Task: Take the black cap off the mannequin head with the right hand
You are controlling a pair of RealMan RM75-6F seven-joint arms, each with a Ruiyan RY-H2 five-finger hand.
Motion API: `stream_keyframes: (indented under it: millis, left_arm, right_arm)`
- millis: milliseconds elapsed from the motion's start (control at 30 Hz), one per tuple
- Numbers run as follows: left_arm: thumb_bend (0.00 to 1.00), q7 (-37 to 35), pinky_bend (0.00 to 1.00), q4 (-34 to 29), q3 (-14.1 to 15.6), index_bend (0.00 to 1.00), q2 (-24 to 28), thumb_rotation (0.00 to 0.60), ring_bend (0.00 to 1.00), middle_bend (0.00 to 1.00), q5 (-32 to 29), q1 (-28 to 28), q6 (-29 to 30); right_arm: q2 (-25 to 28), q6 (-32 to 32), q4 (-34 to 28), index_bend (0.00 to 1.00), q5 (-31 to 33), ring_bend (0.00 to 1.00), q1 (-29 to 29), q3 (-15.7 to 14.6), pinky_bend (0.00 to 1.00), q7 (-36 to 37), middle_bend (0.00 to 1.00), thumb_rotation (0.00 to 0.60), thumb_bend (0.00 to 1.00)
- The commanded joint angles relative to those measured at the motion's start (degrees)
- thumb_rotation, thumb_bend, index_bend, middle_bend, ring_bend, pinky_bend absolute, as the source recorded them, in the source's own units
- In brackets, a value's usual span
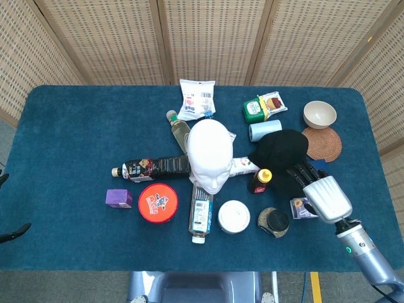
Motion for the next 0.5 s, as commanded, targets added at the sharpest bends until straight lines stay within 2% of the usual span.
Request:
stream_keyframes:
  millis: [33, 200, 367, 500]
  left_arm:
    - [0.11, -0.1, 0.0, 0.0, 0.0, 0.0, 0.0, 0.6, 0.0, 0.0, 0.0, 0.0, 0.0]
    - [0.11, -0.5, 0.0, 0.2, 0.1, 0.0, 0.1, 0.6, 0.0, 0.0, 0.3, 0.1, 0.3]
    - [0.11, -0.6, 0.0, 0.6, 0.3, 0.0, 0.1, 0.6, 0.0, 0.0, 0.8, 0.4, 0.8]
    - [0.11, 0.3, 0.0, 0.9, 0.6, 0.0, 0.0, 0.6, 0.0, 0.0, 0.8, 0.6, 0.7]
  right_arm:
    - [4.7, -0.7, -5.3, 0.08, 0.7, 0.06, -1.9, -1.5, 0.32, 0.0, 0.08, 0.6, 0.0]
    - [5.7, 4.7, -4.7, 0.08, -2.5, 0.06, -4.8, -1.9, 0.28, 5.3, 0.08, 0.6, 0.0]
    - [2.8, 11.8, -0.6, 0.09, -5.0, 0.06, -8.5, -1.7, 0.26, 8.9, 0.08, 0.6, 0.0]
    - [0.0, 18.1, 0.1, 0.04, -5.5, 0.06, -13.1, -2.3, 0.22, 8.5, 0.07, 0.6, 0.0]
